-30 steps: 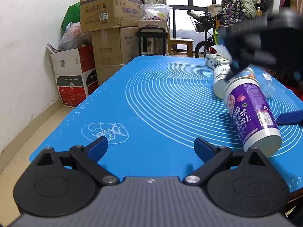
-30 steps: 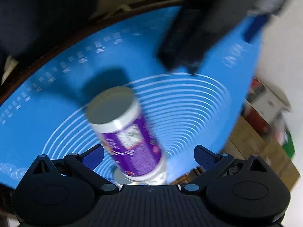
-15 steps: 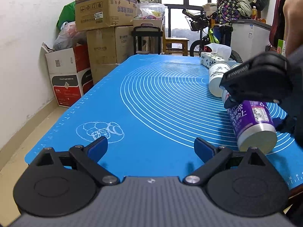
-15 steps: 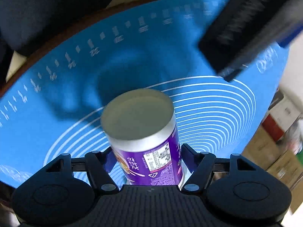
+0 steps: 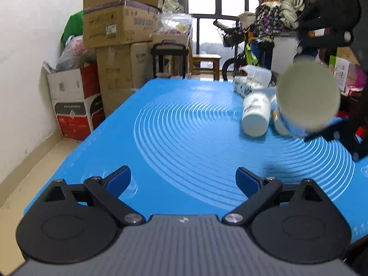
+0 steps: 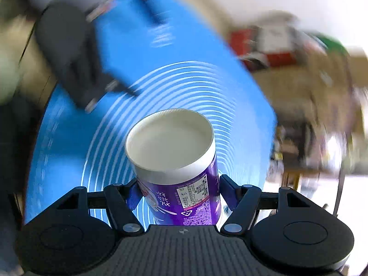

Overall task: Flip cup upside down
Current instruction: 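Rotate the right tool to turn the purple cup opening-up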

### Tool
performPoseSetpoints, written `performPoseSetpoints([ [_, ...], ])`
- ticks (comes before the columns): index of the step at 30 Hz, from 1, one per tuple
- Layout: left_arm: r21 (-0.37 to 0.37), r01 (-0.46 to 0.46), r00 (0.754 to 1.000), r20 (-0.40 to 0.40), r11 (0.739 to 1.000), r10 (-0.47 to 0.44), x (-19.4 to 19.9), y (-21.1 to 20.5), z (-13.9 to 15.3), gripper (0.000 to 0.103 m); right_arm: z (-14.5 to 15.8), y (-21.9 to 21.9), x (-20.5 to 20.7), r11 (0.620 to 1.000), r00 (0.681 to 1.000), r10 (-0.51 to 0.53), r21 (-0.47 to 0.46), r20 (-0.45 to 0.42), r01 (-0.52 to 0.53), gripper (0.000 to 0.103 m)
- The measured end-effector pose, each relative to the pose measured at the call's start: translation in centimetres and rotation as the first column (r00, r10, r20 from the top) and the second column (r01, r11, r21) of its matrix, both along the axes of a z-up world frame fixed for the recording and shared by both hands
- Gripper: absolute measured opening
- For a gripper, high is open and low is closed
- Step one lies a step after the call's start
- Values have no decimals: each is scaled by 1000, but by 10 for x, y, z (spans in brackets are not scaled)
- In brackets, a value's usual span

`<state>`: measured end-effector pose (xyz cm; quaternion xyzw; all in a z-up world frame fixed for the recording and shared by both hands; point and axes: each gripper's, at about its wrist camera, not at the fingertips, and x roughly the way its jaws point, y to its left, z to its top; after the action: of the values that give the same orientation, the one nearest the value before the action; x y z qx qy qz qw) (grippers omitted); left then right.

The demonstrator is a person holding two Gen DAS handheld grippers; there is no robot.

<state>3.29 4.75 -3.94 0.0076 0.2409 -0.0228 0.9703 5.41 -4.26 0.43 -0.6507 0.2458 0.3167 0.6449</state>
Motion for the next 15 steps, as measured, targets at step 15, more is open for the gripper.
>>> performPoseSetpoints([
  [15,-29,58,998,31,998,-57,27,-33,18,97,41,-136,21,406,787,-484,698,-383,590,72],
])
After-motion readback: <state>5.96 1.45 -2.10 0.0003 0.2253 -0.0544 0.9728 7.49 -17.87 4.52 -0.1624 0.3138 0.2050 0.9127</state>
